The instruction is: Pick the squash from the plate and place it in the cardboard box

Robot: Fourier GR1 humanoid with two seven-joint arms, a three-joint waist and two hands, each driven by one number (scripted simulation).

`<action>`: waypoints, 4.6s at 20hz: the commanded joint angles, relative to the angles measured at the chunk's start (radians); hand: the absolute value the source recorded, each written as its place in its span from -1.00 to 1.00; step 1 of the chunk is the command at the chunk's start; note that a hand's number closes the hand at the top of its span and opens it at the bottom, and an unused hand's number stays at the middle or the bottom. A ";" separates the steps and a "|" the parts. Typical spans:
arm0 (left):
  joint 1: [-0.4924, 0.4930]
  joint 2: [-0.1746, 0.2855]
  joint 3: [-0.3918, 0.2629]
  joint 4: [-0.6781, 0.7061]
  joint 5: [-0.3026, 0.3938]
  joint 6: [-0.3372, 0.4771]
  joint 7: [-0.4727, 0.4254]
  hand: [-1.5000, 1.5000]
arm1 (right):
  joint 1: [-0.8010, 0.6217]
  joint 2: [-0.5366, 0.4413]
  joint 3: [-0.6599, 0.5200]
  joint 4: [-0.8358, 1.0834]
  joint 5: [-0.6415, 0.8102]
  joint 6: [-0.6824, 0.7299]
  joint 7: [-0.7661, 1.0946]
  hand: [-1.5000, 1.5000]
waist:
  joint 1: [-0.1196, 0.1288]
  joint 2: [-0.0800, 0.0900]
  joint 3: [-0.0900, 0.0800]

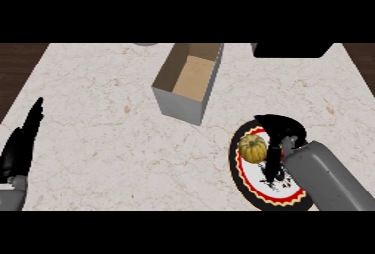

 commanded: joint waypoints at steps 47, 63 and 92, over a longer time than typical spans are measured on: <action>-0.056 -0.092 0.119 -0.007 -0.111 -0.113 -0.009 0.00 | -0.178 -0.128 -0.162 0.259 0.339 -0.334 -1.017 1.00 | 0.046 0.031 0.009; -0.050 -0.088 0.128 0.006 -0.103 -0.144 -0.011 0.00 | -0.473 -0.160 -0.432 0.701 0.213 -0.640 -1.671 1.00 | 0.043 0.015 0.002; -0.108 -0.088 0.130 0.021 -0.132 -0.163 0.011 0.00 | -0.950 0.322 -0.514 1.133 0.188 -0.619 -1.261 1.00 | 0.071 0.031 -0.001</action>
